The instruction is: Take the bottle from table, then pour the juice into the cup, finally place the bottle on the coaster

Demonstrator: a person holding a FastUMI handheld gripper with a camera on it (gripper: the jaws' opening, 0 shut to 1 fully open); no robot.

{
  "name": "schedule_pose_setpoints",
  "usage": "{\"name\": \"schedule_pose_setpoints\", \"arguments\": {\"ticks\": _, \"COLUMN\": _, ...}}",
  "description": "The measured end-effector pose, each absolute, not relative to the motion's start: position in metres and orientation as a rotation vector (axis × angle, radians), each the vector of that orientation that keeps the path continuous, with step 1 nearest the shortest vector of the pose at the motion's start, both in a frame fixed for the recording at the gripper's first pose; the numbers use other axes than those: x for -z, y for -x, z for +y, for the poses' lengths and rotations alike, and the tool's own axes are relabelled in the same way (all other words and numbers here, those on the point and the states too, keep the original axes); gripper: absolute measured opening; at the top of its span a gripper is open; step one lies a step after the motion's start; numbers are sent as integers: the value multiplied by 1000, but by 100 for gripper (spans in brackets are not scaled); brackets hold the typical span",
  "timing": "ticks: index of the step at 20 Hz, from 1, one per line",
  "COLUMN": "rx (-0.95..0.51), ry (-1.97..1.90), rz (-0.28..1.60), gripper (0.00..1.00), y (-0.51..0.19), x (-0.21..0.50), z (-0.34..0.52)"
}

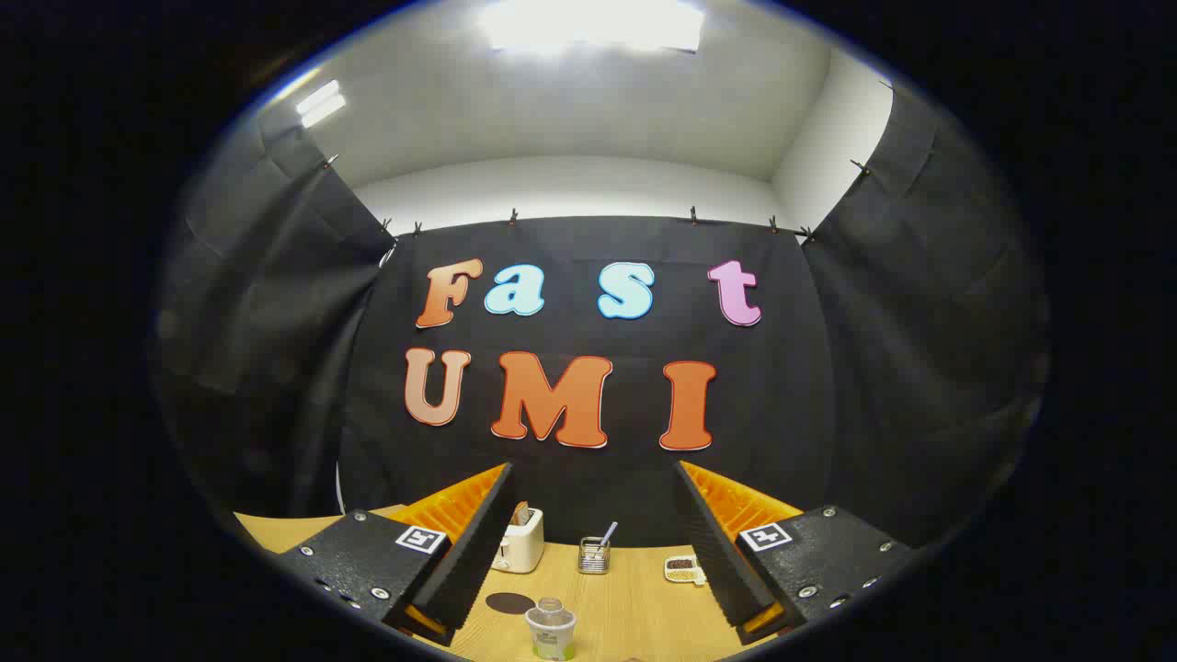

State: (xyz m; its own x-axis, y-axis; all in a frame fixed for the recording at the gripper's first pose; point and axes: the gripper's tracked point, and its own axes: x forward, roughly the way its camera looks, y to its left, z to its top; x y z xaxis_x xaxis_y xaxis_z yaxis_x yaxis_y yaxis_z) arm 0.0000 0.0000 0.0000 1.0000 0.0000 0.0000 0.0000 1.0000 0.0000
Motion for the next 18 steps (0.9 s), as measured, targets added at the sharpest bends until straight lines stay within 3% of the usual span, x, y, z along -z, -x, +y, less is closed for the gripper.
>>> {"name": "schedule_pose_setpoints", "arguments": {"ticks": 18, "rx": -20, "ry": -12, "rz": -1, "gripper": 100, "y": 2, "x": 1, "z": 8}}
